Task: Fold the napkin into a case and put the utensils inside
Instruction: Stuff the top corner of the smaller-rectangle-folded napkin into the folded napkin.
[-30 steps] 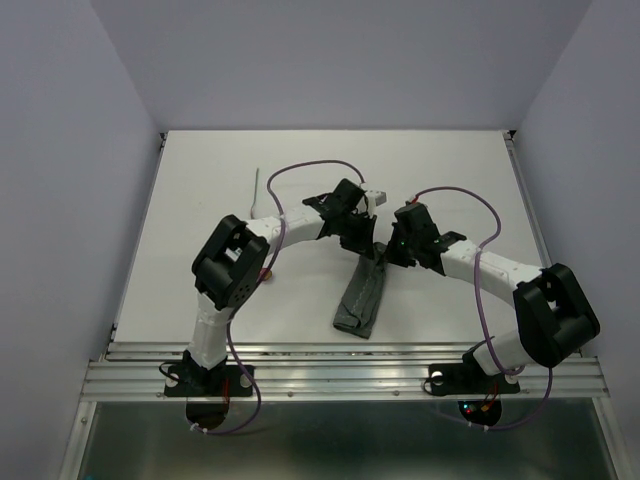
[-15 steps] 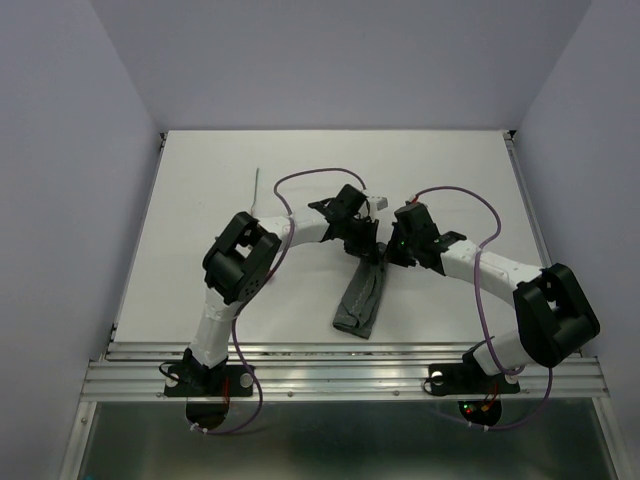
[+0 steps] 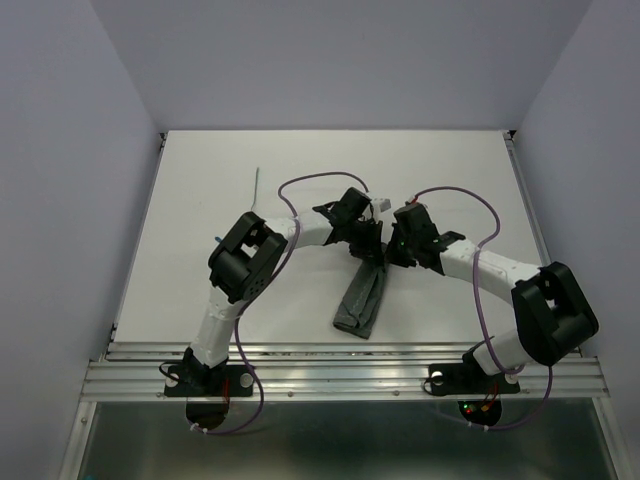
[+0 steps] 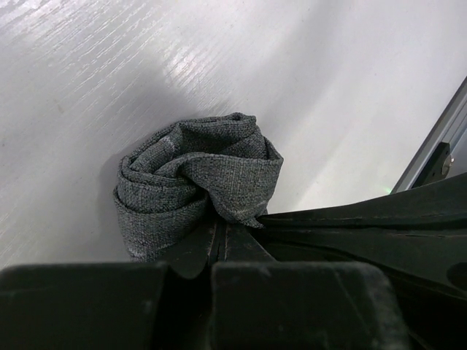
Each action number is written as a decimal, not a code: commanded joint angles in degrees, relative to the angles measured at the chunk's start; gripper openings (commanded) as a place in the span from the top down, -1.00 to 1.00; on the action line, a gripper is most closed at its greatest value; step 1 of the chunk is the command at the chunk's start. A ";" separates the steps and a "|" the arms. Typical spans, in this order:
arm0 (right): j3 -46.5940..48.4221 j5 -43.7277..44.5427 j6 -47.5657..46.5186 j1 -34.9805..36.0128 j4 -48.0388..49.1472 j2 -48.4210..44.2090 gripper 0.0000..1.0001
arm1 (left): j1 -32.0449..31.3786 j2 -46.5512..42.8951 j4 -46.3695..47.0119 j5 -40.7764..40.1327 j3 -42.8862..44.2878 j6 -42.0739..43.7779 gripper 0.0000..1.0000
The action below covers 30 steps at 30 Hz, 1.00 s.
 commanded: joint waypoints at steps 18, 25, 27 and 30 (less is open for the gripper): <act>4.54 5.96 -3.88 -1.01 -2.77 -2.33 0.32 | -0.99 0.38 2.29 -1.60 0.15 -1.43 1.00; 4.28 6.23 -3.10 -3.39 -2.94 -2.69 0.39 | -0.99 -0.50 2.47 -1.60 -0.64 -1.52 1.00; 4.10 6.40 -2.31 -3.39 -2.94 -2.43 0.51 | -0.99 -1.03 2.47 -1.68 -0.82 -1.52 1.00; 4.01 6.49 -1.60 -3.92 -2.94 -1.55 0.65 | -1.08 -1.29 2.56 -1.68 -0.91 -1.52 1.00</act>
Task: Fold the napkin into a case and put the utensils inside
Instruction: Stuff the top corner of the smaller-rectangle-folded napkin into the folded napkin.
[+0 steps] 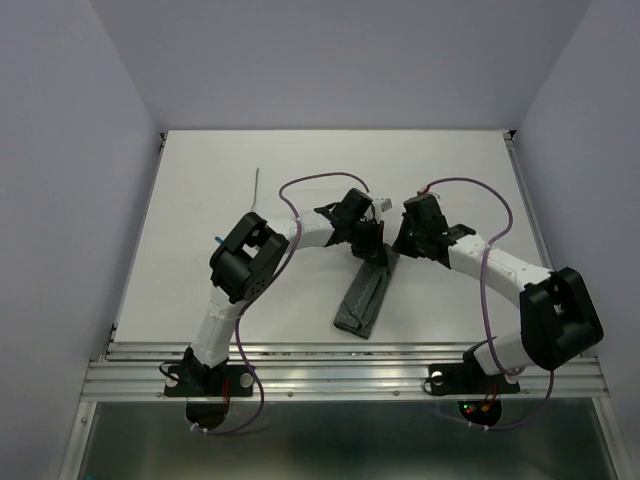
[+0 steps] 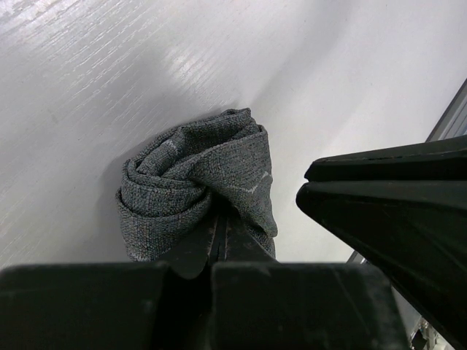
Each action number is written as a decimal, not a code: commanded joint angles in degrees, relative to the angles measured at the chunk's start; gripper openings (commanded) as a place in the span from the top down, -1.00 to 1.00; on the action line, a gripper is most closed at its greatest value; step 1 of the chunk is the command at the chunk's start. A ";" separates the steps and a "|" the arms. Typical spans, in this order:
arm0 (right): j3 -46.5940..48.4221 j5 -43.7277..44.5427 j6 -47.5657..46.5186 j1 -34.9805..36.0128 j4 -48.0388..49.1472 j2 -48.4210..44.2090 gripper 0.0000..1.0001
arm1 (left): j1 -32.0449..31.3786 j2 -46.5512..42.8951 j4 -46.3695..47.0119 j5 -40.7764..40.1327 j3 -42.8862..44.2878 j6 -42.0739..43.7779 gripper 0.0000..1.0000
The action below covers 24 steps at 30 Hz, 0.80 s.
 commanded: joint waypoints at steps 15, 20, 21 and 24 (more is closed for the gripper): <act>1.06 -7.12 2.80 -0.51 5.14 8.00 0.95 | -0.56 -0.57 0.72 -0.13 0.56 0.27 1.00; 0.62 -4.15 4.82 -0.51 5.16 10.55 0.99 | -1.17 0.49 0.46 0.40 2.23 -0.25 1.00; 0.54 -3.44 5.09 -0.51 4.80 11.25 0.99 | -1.17 -0.12 0.37 0.14 2.24 -0.26 1.00; -0.34 -1.77 5.79 -0.51 4.62 11.95 0.99 | -1.08 -2.05 -1.12 -0.48 2.32 0.18 1.00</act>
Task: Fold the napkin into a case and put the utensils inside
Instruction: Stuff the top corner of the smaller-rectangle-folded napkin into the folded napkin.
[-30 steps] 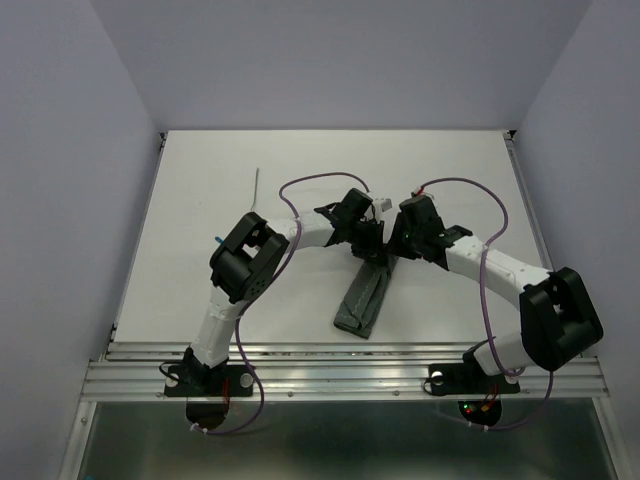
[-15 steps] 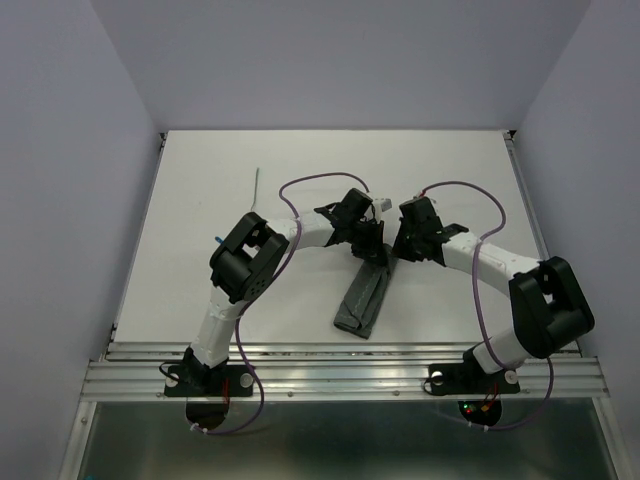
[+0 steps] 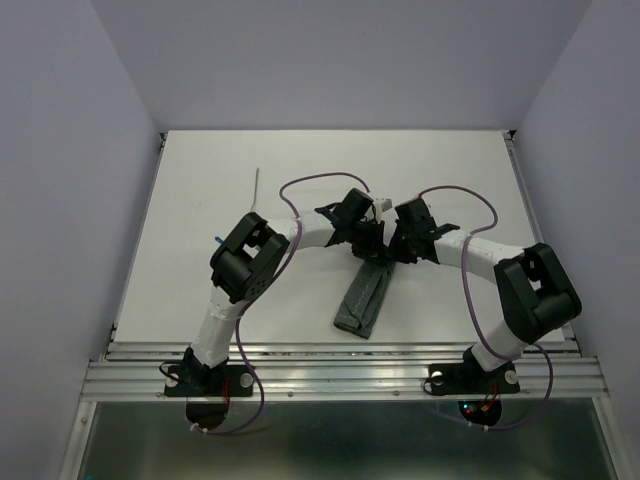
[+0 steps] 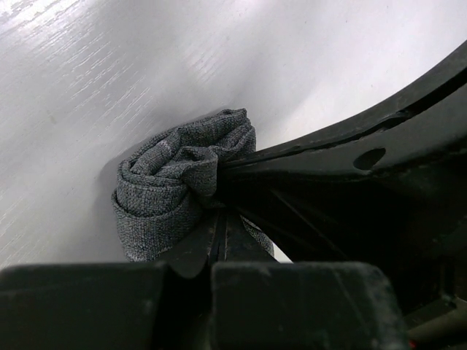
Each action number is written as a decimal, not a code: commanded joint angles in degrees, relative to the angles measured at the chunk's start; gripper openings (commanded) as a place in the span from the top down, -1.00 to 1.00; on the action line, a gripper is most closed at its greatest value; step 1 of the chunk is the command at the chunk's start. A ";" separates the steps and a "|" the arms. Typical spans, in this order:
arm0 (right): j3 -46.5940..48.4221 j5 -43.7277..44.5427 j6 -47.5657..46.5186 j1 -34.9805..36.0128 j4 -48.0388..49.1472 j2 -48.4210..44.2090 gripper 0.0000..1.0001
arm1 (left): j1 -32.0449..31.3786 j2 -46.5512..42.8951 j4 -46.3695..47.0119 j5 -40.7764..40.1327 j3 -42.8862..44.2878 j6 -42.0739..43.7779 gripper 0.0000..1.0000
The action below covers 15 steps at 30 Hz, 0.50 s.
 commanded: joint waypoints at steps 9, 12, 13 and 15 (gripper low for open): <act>-1.07 3.29 2.45 -0.60 0.51 2.49 0.99 | -0.89 -8.92 -7.91 -1.99 2.92 3.10 0.81; -0.81 3.11 2.28 -0.60 0.34 2.23 0.99 | -0.98 -11.22 -8.97 -2.35 2.13 3.81 0.74; -0.72 2.94 2.10 -0.60 0.34 2.06 0.99 | -0.98 -11.66 -9.05 -2.52 1.26 3.89 0.74; -0.54 2.76 2.10 -0.60 0.34 1.70 0.99 | -0.98 -12.71 -8.53 -2.79 0.20 3.81 0.78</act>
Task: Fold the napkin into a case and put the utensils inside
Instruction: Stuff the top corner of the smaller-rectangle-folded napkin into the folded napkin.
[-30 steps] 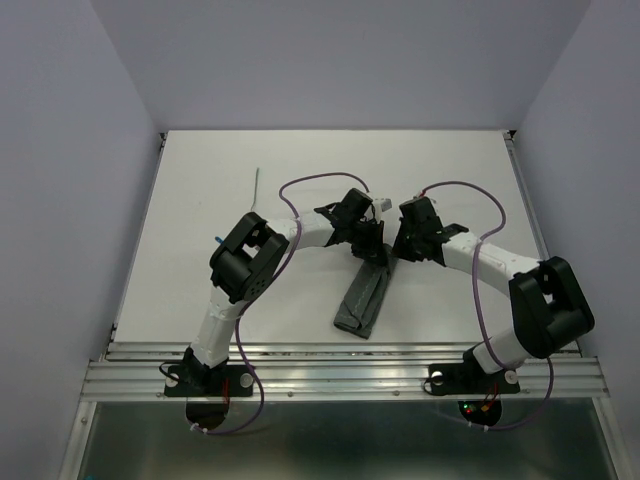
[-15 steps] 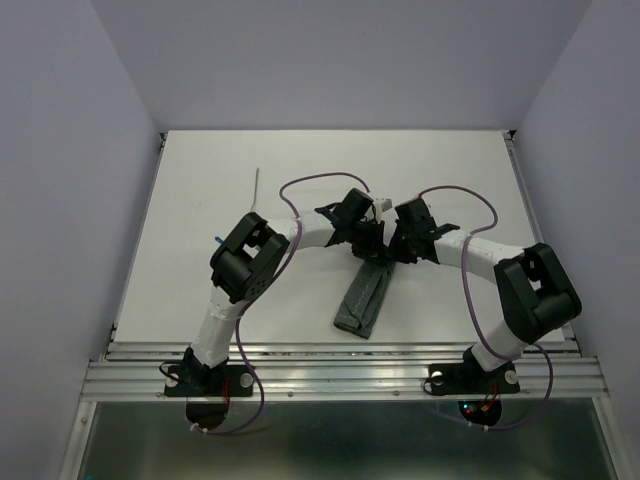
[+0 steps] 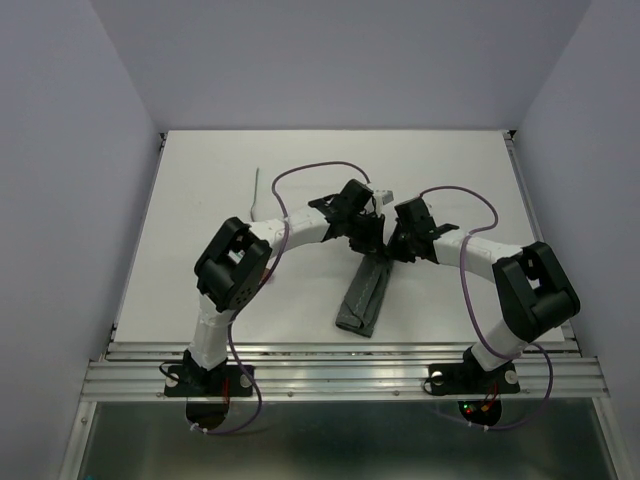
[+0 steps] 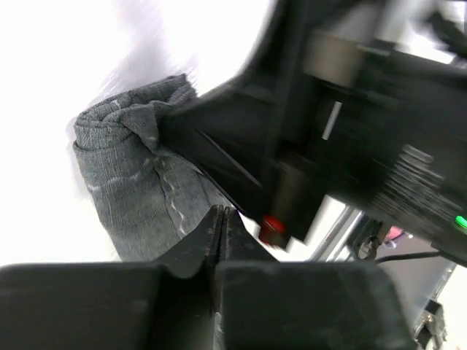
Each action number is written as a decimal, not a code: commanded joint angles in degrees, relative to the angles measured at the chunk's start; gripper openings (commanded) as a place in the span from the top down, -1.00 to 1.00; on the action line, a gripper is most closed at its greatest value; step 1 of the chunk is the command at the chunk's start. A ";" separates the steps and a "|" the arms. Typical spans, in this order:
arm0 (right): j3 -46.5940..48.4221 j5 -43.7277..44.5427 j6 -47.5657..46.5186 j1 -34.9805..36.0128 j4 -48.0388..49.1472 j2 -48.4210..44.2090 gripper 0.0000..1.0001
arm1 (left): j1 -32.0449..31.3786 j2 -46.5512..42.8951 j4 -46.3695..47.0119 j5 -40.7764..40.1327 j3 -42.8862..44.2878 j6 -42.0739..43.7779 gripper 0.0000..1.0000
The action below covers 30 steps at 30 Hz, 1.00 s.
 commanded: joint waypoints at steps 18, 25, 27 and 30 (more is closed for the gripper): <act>-0.01 0.54 -0.22 -0.36 -2.77 -3.43 0.85 | -2.12 4.80 6.50 4.61 -1.63 -1.85 1.00; 0.07 2.48 -1.01 -0.36 -6.20 -9.93 0.63 | -2.12 2.44 6.15 4.17 -1.63 -1.32 1.00; -0.80 2.30 -1.10 -0.36 -6.99 -11.43 0.57 | -2.12 0.42 5.63 4.34 -1.54 -1.15 1.00; -2.21 1.95 -0.92 -0.36 -7.61 -12.66 0.50 | -2.03 -1.78 4.75 4.34 -1.80 -0.97 1.00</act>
